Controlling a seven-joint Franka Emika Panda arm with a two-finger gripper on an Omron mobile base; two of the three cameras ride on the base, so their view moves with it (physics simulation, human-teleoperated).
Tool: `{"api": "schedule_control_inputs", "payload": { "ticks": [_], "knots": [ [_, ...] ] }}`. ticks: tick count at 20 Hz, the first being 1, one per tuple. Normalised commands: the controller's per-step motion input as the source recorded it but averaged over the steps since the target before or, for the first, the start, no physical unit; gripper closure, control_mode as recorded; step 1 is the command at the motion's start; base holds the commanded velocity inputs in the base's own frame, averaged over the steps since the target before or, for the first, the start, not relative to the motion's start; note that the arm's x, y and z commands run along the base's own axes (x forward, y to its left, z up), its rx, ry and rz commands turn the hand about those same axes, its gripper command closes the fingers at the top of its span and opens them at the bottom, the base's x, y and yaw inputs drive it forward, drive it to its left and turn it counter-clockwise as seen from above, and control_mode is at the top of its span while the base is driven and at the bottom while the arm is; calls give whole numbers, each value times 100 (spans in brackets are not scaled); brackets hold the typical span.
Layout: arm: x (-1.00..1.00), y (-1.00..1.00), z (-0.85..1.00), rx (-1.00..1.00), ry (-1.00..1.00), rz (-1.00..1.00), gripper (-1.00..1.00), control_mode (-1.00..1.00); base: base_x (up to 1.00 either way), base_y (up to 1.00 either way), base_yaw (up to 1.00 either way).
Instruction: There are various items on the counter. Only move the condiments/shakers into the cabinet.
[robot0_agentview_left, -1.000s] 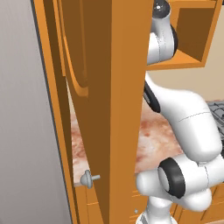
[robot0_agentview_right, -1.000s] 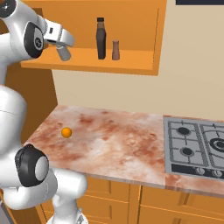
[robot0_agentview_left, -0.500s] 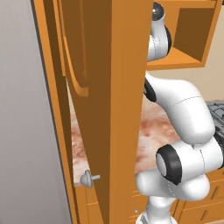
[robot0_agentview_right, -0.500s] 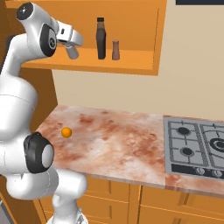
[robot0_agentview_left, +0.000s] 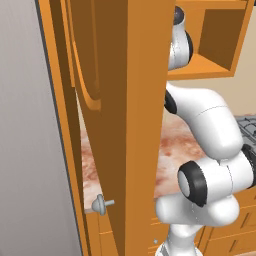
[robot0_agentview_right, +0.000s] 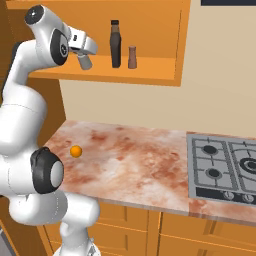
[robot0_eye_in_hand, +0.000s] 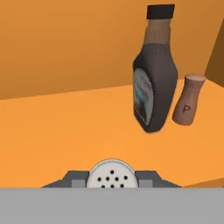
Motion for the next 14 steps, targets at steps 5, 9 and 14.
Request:
{"api": "schedule_control_inputs", "payload": {
  "ticks": [5,9,14],
  "knots": [
    [19,0,-30,0,0,0,100,-100,0,0,0],
    [19,0,-8,0,0,0,100,-100,0,0,0],
    [14,0,4,1,1,0,100,-100,0,0,0]
  ]
}}
